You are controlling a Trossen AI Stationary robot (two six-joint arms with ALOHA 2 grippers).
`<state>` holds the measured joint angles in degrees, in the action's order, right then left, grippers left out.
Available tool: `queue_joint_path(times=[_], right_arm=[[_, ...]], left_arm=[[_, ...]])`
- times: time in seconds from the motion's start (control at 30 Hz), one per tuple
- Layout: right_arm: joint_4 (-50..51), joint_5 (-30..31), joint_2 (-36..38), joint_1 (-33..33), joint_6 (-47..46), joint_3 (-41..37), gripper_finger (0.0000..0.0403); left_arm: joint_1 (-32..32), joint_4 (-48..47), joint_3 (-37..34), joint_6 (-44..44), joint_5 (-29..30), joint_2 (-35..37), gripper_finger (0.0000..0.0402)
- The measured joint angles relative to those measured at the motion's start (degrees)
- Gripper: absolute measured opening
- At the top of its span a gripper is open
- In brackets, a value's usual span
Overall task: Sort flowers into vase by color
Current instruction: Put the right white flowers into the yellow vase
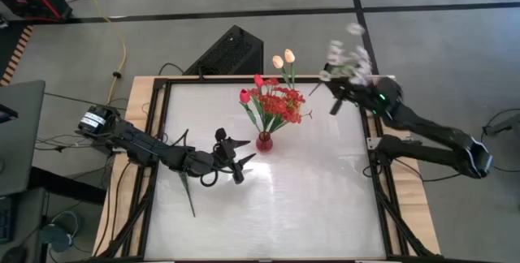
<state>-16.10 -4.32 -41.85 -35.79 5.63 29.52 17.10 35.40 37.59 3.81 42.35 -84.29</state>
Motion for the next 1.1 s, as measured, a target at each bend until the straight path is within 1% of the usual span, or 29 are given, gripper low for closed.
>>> queue_joint_path(times=[0.03, 0.1, 0.2, 0.33, 0.67, 0.8, 1.1], right_arm=[[0.0, -3.4, -3.0, -1.7, -0.6, 1.4, 0.0032], [0.2, -7.4, -8.4, -4.1, -1.1, 3.6, 0.0033], [-3.6, -10.6, -14.3, -6.1, -1.5, 5.4, 0.0033], [-9.1, -13.8, -19.6, -7.0, -4.1, 5.4, 0.0033], [-12.0, -13.8, -26.1, -7.1, -4.3, 5.4, 0.0033], [-11.6, -13.8, -28.1, -7.0, -4.3, 5.4, 0.0037], [-8.9, -13.8, -29.4, -7.0, -3.9, 5.3, 0.0086]], left_arm=[[0.0, 0.3, 0.0, 0.5, 0.0, 0.0, 0.0206], [0.0, 0.7, 0.0, 2.0, 0.0, 0.0, 0.0206], [0.4, 0.3, 0.0, 4.3, 0.0, 0.0, 0.0206], [1.3, 0.1, 0.0, 5.3, 0.0, 0.0, 0.0206], [1.9, -0.5, 0.0, 4.4, -0.1, -0.1, 0.0206], [1.9, -0.5, 0.0, 4.3, -0.7, -0.1, 0.0206], [2.0, -0.5, 0.0, 4.8, -1.5, -0.1, 0.0206]])
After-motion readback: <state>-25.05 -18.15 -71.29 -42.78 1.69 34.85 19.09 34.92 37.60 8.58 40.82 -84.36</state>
